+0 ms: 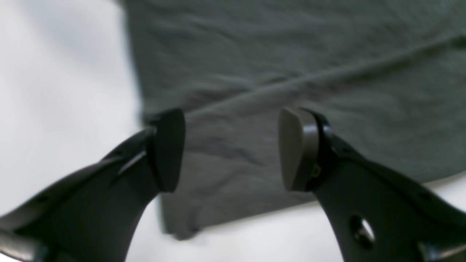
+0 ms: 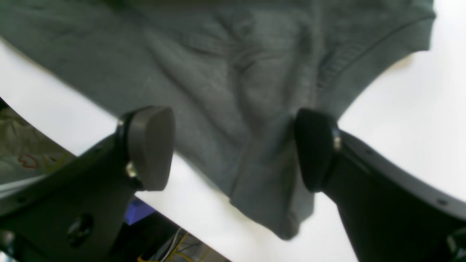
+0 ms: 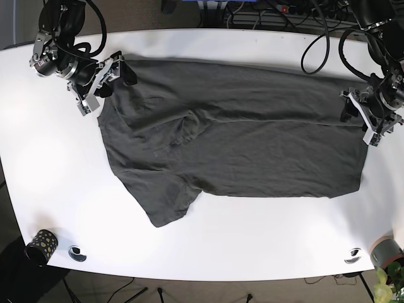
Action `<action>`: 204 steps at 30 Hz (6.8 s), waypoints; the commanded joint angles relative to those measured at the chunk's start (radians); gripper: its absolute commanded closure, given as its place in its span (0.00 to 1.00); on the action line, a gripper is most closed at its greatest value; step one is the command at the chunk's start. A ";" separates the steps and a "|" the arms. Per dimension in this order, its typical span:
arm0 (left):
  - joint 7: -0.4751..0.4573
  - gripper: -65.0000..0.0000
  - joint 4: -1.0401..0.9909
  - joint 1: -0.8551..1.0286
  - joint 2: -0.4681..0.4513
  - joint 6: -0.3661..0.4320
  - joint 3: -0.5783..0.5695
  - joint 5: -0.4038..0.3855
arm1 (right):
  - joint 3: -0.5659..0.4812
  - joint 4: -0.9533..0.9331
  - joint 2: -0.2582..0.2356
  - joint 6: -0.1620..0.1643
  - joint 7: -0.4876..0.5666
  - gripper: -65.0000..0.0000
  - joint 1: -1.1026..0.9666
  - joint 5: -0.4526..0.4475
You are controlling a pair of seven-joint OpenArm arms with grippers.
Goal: Fold the T-shirt properly
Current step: 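Release the corners and shift both grippers along the shirt edge, then move the right gripper to the opposite hem corner and grasp it, then move the left gripper to the other hem corner and grasp it, then lift the hem with both grippers and fold it toward the collar edge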
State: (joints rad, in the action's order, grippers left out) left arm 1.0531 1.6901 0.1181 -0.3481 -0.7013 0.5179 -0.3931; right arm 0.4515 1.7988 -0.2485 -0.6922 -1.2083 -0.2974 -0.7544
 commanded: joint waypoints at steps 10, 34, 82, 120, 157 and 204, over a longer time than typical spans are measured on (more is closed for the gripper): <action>-0.084 0.43 -0.215 0.001 -0.026 0.003 0.009 0.139 | 0.005 -0.023 0.059 -0.006 0.021 0.24 0.036 0.214; -0.087 0.43 0.063 0.295 0.013 0.003 0.061 0.156 | 0.025 0.169 0.033 -0.006 0.015 0.24 -0.125 0.221; 0.002 0.43 0.204 0.022 0.008 0.003 0.060 0.159 | -0.326 -1.158 -0.042 -0.006 0.663 0.24 0.904 0.431; -0.238 0.42 -0.718 -0.633 -0.001 0.196 0.052 0.501 | -0.391 -1.161 0.028 -0.006 0.678 1.00 0.872 0.433; -0.419 0.38 -1.086 -0.687 -0.070 0.119 -0.031 0.497 | -0.386 -1.161 0.022 -0.006 0.678 1.00 0.872 0.424; -0.161 1.00 -0.143 -0.312 0.093 0.003 0.052 0.497 | -0.165 0.006 -0.033 -0.006 0.163 1.00 0.409 0.421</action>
State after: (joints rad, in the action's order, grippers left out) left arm 0.8993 1.5101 -0.1875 -0.2378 -0.7086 0.5678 0.0967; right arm 0.2817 1.7702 -0.2661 -0.7006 -1.0569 0.1055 -0.3370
